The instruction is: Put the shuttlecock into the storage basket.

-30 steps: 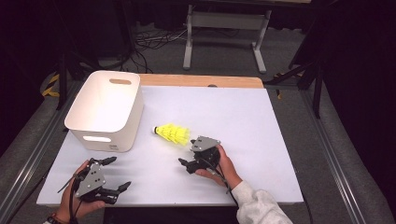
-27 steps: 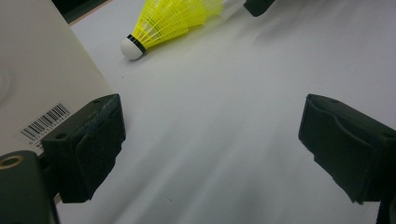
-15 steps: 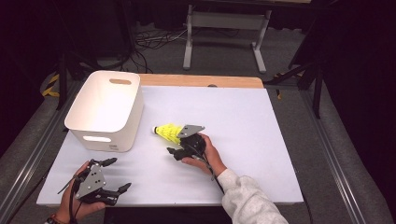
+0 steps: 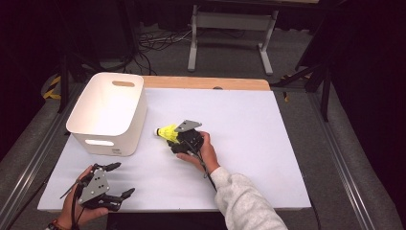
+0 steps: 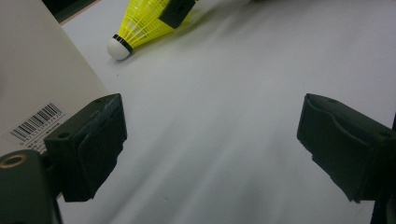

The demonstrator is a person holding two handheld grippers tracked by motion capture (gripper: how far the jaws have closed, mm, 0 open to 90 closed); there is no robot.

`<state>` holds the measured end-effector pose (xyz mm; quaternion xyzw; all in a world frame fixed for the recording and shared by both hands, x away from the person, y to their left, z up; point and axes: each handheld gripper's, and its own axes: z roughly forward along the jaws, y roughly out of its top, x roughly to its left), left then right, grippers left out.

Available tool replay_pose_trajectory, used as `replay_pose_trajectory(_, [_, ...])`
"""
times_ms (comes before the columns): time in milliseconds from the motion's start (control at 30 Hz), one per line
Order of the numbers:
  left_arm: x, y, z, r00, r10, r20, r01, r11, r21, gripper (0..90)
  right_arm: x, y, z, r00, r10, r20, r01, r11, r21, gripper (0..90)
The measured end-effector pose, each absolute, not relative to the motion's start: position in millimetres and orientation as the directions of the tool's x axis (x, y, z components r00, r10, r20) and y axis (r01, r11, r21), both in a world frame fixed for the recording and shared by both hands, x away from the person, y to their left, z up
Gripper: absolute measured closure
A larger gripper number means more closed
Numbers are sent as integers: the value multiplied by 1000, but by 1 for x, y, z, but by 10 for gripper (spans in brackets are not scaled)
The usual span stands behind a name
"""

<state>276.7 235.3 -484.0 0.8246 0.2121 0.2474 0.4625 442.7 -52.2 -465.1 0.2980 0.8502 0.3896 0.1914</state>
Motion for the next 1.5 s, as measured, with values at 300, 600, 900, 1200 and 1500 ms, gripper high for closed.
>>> replay_pose_trajectory(300, [277,237,-484,789,575,214,119,-485,866,92,461,-42,-467,-726,682,-89,385,509,770,807])
replay_pose_trajectory(600, [277,237,-484,789,577,210,119,-479,870,89,467,-37,-465,-733,674,-91,366,503,783,853])
replay_pose_trajectory(900, [277,237,-484,786,581,211,125,-484,866,87,460,-42,-459,-747,660,-84,341,488,803,854])
replay_pose_trajectory(1200, [278,236,-485,784,582,216,126,-490,863,88,452,-51,-451,-758,647,-79,316,471,823,854])
replay_pose_trajectory(1500, [278,235,-485,785,584,209,131,-486,864,88,441,-64,-445,-769,631,-103,279,477,834,855])
